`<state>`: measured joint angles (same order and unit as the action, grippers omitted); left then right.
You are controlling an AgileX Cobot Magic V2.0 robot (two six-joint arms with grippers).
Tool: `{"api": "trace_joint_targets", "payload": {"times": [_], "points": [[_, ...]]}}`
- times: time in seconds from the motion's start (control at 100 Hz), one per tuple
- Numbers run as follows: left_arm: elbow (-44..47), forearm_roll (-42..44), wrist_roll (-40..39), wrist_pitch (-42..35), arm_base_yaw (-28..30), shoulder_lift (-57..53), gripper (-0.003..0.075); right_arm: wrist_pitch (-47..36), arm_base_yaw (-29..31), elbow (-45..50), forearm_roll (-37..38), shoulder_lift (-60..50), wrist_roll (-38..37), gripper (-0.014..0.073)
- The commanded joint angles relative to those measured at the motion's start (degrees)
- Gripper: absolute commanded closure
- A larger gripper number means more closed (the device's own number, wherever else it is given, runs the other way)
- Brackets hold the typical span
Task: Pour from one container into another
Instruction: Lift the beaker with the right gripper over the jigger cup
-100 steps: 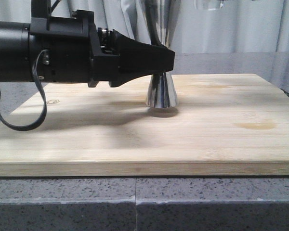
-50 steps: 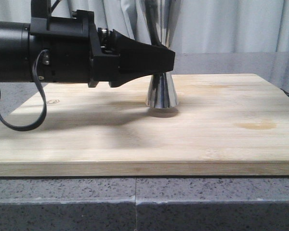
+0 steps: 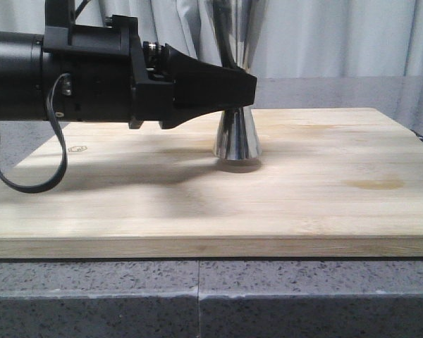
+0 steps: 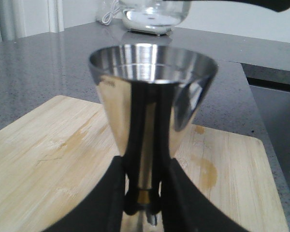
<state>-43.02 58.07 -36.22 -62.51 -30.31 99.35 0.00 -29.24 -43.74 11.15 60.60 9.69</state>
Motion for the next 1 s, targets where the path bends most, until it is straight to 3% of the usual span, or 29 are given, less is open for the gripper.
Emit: {"api": "trace_joint_targets", "payload": {"times": [0.0,0.49,0.99], "points": [[-1.5,-2.1,-0.9,-4.9,0.0,-2.8,0.0739,-3.2,-0.2,-2.2,1.0,-1.5,0.2,0.0432],[-1.5,-1.5,-1.1,-4.9,0.0,-2.8,0.0739,1.4,-0.5,-5.5,4.5,-1.4,0.3,0.0432],[-1.5,-1.0,-1.2,-4.9,0.0,-2.8,0.0738,5.0,-5.1,-8.4,8.4,1.1,0.3,0.0432]]}}
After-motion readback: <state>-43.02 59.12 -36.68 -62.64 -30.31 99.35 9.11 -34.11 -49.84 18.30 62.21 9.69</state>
